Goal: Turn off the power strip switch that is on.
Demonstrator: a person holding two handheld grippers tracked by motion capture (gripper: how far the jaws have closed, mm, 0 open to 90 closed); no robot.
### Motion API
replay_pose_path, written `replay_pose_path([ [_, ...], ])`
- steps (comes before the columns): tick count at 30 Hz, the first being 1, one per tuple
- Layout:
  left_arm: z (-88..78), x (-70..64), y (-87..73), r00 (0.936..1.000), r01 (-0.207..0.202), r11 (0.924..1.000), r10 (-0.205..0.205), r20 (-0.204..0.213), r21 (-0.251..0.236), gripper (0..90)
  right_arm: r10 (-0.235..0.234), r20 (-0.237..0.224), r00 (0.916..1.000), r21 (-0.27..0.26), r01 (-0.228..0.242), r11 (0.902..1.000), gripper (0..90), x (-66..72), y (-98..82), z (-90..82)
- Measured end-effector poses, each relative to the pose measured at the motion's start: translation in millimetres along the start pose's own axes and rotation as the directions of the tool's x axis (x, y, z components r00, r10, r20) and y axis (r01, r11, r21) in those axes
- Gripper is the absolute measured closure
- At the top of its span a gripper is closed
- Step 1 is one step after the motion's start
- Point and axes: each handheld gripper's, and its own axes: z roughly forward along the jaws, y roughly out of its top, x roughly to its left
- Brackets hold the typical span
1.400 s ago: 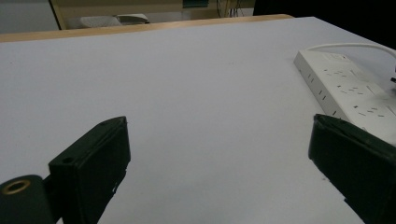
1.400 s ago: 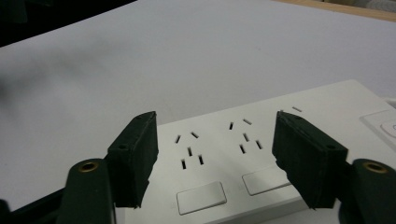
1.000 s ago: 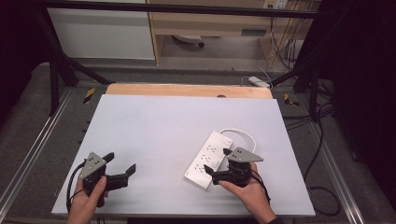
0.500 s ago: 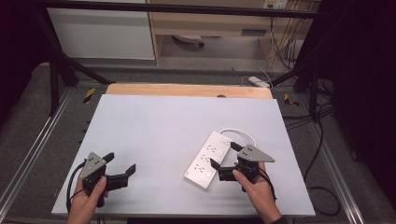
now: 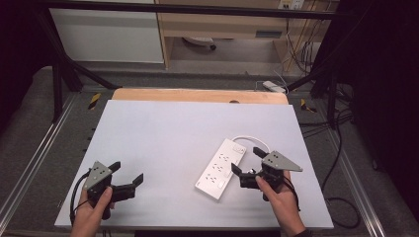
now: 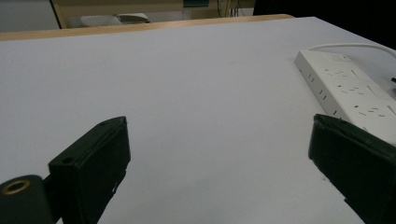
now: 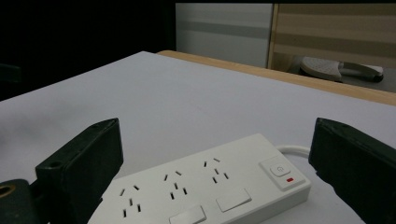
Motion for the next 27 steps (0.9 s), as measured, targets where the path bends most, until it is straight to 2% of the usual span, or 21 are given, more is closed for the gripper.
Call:
replay_pose_path([
  [8, -0.3, -0.3, -0.2, 1.0, 0.001, 1.0, -0.001, 0.001, 0.002, 5.5, 0.006, 0.018, 0.9998, -0.014, -0.005, 0.9999, 6.4, -9.6, 2.7, -11.9],
  [14, -0.5, 0.0, -0.2, 1.0, 0.002, 1.0, -0.002, 0.0, 0.002, 5.5, 0.008, 0.027, 0.9996, -0.014, -0.008, 0.9999, 4.7, -16.0, 3.1, -20.7],
  [27, -0.7, 0.0, -0.5, 1.0, 0.004, 1.0, -0.004, 0.001, 0.0, 5.5, 0.016, 0.095, 0.9954, -0.019, -0.015, 0.9997, 1.7, -35.5, -1.8, -43.3],
])
